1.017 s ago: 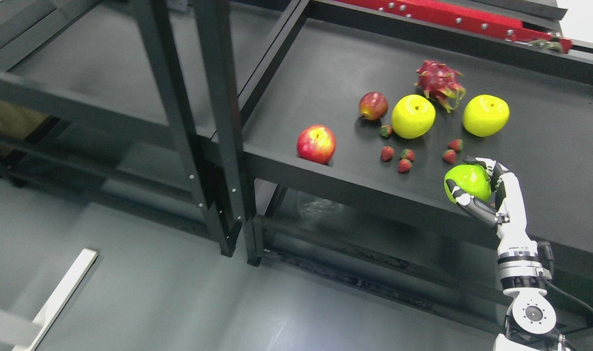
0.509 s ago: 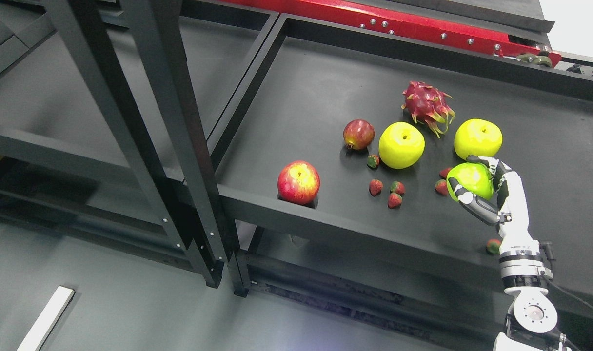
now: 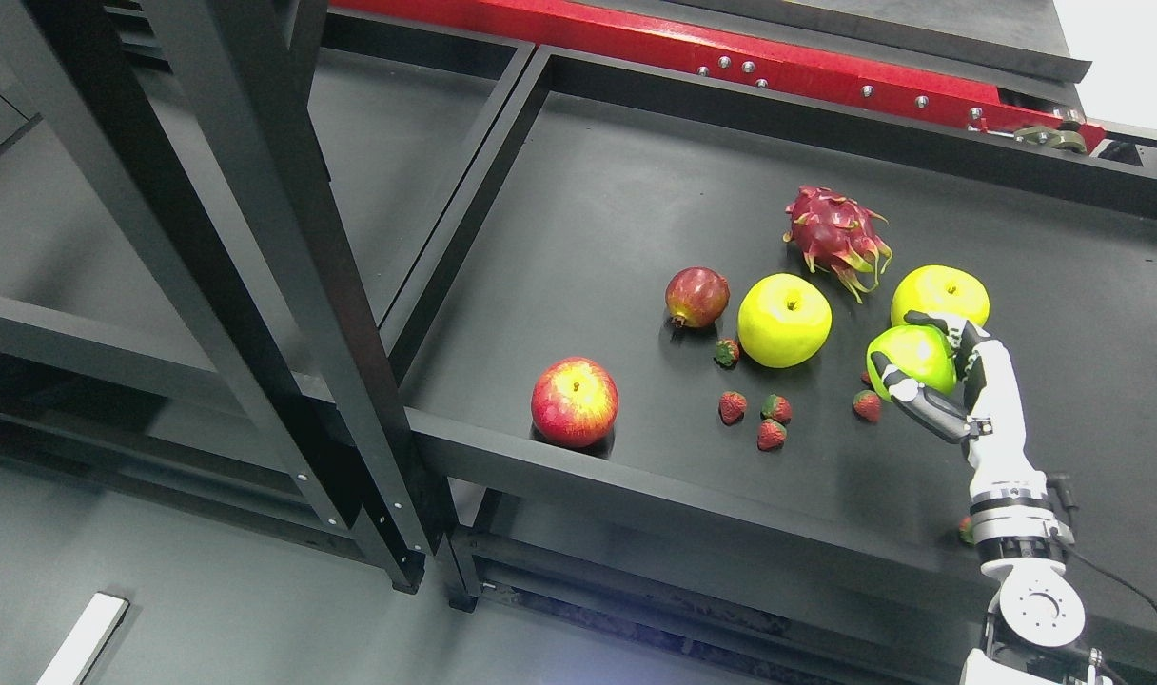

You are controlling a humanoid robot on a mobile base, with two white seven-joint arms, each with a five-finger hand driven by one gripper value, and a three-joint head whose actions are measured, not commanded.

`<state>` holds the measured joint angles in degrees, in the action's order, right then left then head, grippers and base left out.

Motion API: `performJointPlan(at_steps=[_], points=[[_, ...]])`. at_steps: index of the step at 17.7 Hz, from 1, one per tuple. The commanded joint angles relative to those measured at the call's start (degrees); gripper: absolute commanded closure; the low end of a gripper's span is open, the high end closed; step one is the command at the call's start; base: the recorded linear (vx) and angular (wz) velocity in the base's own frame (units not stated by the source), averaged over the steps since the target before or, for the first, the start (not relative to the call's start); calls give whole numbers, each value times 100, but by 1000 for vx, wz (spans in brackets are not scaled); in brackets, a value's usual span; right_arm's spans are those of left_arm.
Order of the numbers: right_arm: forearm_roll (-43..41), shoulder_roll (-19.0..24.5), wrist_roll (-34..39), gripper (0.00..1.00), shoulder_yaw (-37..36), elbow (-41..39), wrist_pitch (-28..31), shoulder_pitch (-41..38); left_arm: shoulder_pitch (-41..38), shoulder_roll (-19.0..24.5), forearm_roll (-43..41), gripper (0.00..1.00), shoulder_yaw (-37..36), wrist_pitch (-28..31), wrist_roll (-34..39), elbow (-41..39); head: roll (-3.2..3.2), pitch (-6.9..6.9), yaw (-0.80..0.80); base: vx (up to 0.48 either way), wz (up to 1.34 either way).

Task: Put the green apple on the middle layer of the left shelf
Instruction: 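Lower the green apple onto the shelf near the yellow pears, then open the right hand and withdraw it from the apple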

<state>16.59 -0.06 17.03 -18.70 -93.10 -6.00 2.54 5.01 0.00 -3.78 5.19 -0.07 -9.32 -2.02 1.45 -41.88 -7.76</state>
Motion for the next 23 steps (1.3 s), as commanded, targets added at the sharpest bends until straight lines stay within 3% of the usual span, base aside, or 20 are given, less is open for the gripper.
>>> performJointPlan(at_steps=[1, 4, 5, 7, 11, 16, 18, 20, 22, 23], points=[[46, -94, 221, 98, 234, 55, 230, -35, 0, 100, 0, 0, 0, -2, 0, 0, 0, 0, 0, 32, 5], [134, -94, 345, 96, 340, 73, 468, -44, 0, 100, 0, 0, 0, -2, 0, 0, 0, 0, 0, 8, 0], [143, -94, 328, 85, 340, 82, 564, -35, 0, 100, 0, 0, 0, -2, 0, 0, 0, 0, 0, 0, 0], [100, -94, 275, 33, 306, 82, 854, -9, 0, 100, 0, 0, 0, -2, 0, 0, 0, 0, 0, 0, 0], [55, -94, 354, 3, 349, 64, 855, -8, 0, 100, 0, 0, 0, -2, 0, 0, 0, 0, 0, 0, 0], [29, -94, 179, 1, 341, 55, 653, 44, 0, 100, 0, 0, 0, -2, 0, 0, 0, 0, 0, 0, 0], [-6, -94, -495, 1, 349, 55, 260, 150, 0, 100, 0, 0, 0, -2, 0, 0, 0, 0, 0, 0, 0], [3, -94, -1312, 1, 654, 117, -757, -33, 0, 100, 0, 0, 0, -2, 0, 0, 0, 0, 0, 0, 0], [-146, -94, -1473, 1, 797, 117, -850, -280, 0, 100, 0, 0, 0, -2, 0, 0, 0, 0, 0, 0, 0], [-625, -94, -1639, 0, 1024, 152, -746, -324, 0, 100, 0, 0, 0, -2, 0, 0, 0, 0, 0, 0, 0]])
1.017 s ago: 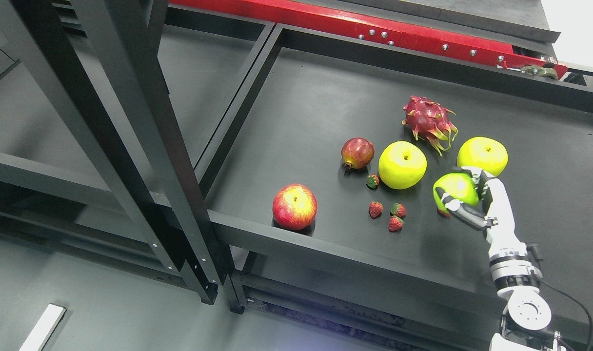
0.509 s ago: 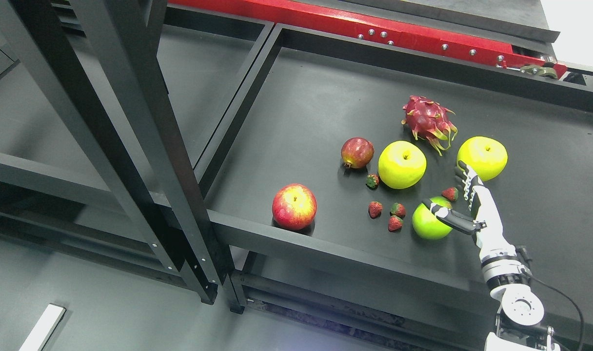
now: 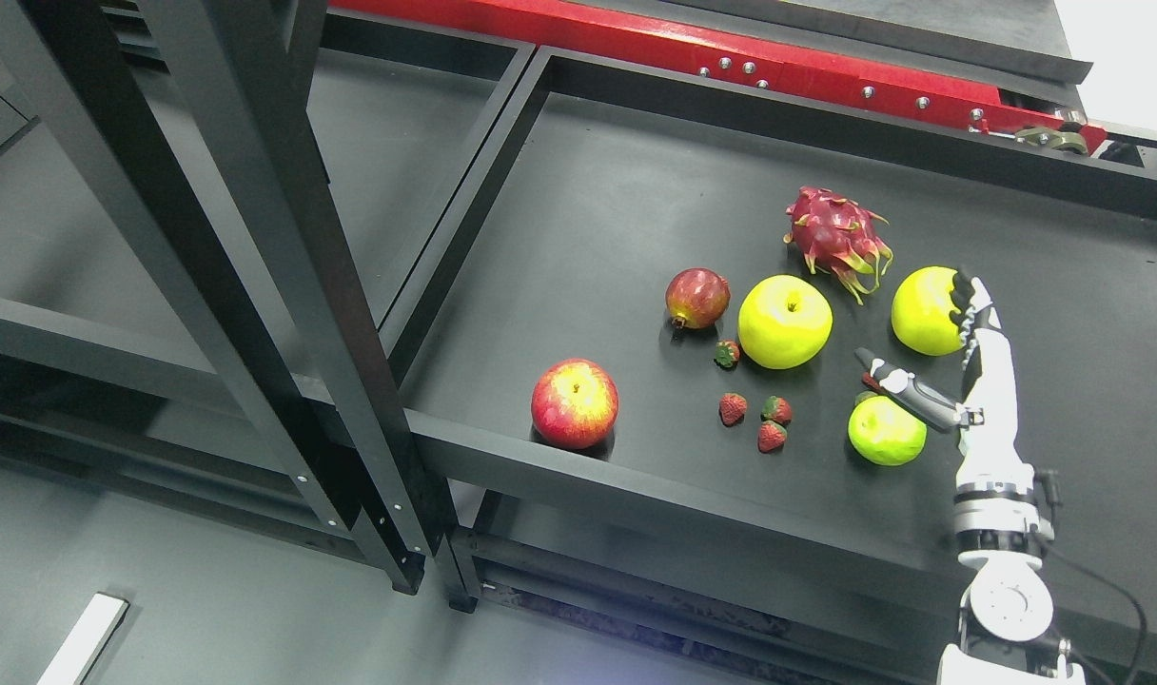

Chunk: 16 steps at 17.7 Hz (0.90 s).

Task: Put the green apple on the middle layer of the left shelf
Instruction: 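Open the right hand and withdraw it from the apple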

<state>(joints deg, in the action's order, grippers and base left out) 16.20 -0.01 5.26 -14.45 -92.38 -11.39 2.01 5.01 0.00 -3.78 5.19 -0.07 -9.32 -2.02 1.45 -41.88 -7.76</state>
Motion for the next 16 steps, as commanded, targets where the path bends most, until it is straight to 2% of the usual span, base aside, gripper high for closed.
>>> performJointPlan(at_steps=[1, 2, 3, 6, 10, 16], points=[[-1166, -99, -674, 0, 827, 97, -128, -375, 0, 100, 0, 0, 0, -2, 0, 0, 0, 0, 0, 0, 0], [-1711, -99, -911, 0, 1047, 98, -110, -463, 0, 100, 0, 0, 0, -2, 0, 0, 0, 0, 0, 0, 0], [-1891, -99, -1139, 0, 1284, 98, -127, -499, 0, 100, 0, 0, 0, -2, 0, 0, 0, 0, 0, 0, 0], [-1963, -99, -1755, 0, 1743, 10, -118, -736, 0, 100, 0, 0, 0, -2, 0, 0, 0, 0, 0, 0, 0], [-2006, -99, -1739, 0, 1814, -43, -127, -1096, 0, 100, 0, 0, -9, -2, 0, 0, 0, 0, 0, 0, 0], [-2007, -99, -1212, 0, 1990, -166, -180, -1202, 0, 100, 0, 0, 0, -2, 0, 0, 0, 0, 0, 0, 0]])
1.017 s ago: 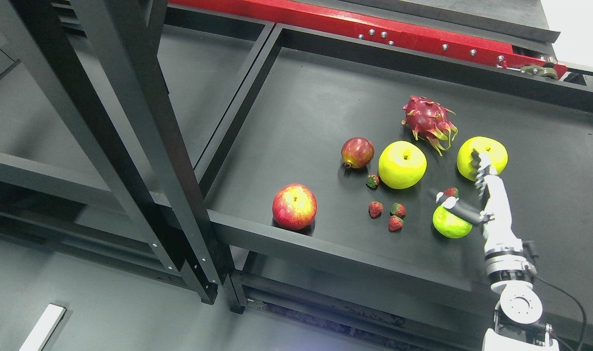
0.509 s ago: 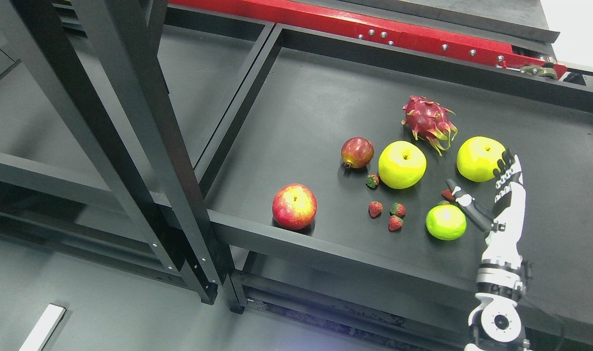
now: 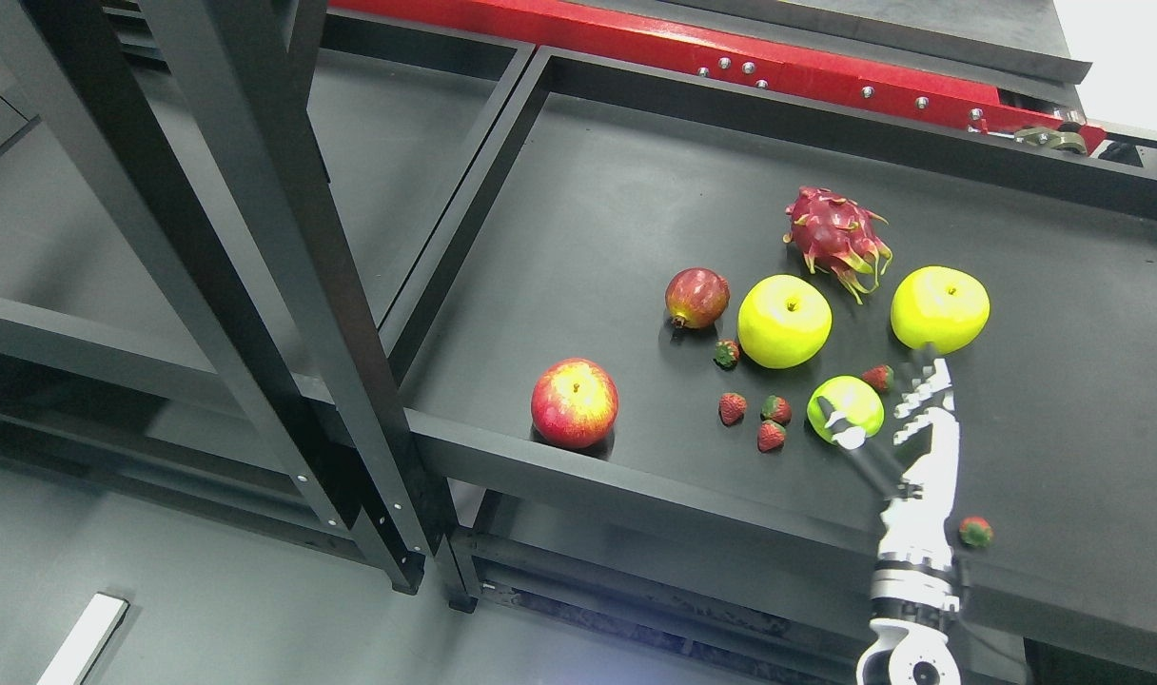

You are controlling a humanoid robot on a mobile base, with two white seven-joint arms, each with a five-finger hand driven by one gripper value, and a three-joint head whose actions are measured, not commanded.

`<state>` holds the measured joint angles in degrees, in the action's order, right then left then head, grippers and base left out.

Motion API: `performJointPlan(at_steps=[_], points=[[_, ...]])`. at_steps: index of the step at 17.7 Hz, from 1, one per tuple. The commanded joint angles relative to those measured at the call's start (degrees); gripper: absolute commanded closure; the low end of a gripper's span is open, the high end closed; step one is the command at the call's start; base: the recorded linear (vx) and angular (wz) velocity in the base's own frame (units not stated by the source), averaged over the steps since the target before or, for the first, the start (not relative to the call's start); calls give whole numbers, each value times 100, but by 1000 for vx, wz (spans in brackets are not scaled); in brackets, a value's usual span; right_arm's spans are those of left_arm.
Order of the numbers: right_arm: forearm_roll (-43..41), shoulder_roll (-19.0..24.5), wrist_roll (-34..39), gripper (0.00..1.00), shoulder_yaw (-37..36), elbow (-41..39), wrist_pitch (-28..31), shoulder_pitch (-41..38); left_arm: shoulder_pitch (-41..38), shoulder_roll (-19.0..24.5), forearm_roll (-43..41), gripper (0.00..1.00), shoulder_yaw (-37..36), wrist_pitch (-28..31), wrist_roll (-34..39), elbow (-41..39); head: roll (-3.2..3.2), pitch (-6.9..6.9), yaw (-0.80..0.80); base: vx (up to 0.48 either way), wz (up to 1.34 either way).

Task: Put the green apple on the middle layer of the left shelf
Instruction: 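Open the right hand and withdraw it from the apple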

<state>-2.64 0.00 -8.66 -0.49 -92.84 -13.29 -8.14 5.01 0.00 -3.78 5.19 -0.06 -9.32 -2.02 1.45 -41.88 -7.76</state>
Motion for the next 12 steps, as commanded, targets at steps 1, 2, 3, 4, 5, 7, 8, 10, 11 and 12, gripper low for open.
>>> performJointPlan(at_steps=[1, 2, 3, 4, 5, 7, 8, 10, 11, 12], points=[[-114, -100, 180, 0, 594, -121, 11, -188, 0, 100, 0, 0, 0, -2, 0, 0, 0, 0, 0, 0, 0], [-114, -100, 172, 0, 594, -121, 19, -180, 0, 100, 0, 0, 0, -2, 0, 0, 0, 0, 0, 0, 0], [-114, -100, 172, 0, 603, -121, 28, -171, 0, 100, 0, 0, 0, -2, 0, 0, 0, 0, 0, 0, 0], [-114, -100, 163, 0, 603, -121, 54, -171, 0, 100, 0, 0, 0, -2, 0, 0, 0, 0, 0, 0, 0], [-114, -100, 163, 0, 612, -121, 98, -153, 0, 100, 0, 0, 0, -2, 0, 0, 0, 0, 0, 0, 0], [-114, -100, 163, 0, 612, -121, 107, -144, 0, 100, 0, 0, 0, -2, 0, 0, 0, 0, 0, 0, 0], [-114, -100, 163, 0, 612, -121, 107, -144, 0, 100, 0, 0, 0, -2, 0, 0, 0, 0, 0, 0, 0], [-105, -100, 163, 0, 612, -120, 107, -136, 0, 100, 0, 0, 0, -2, 0, 0, 0, 0, 0, 0, 0], [-96, -100, 163, 0, 612, -112, 107, -136, 0, 100, 0, 0, 0, -2, 0, 0, 0, 0, 0, 0, 0], [-96, -100, 163, 0, 603, -112, 107, -136, 0, 100, 0, 0, 0, -2, 0, 0, 0, 0, 0, 0, 0]])
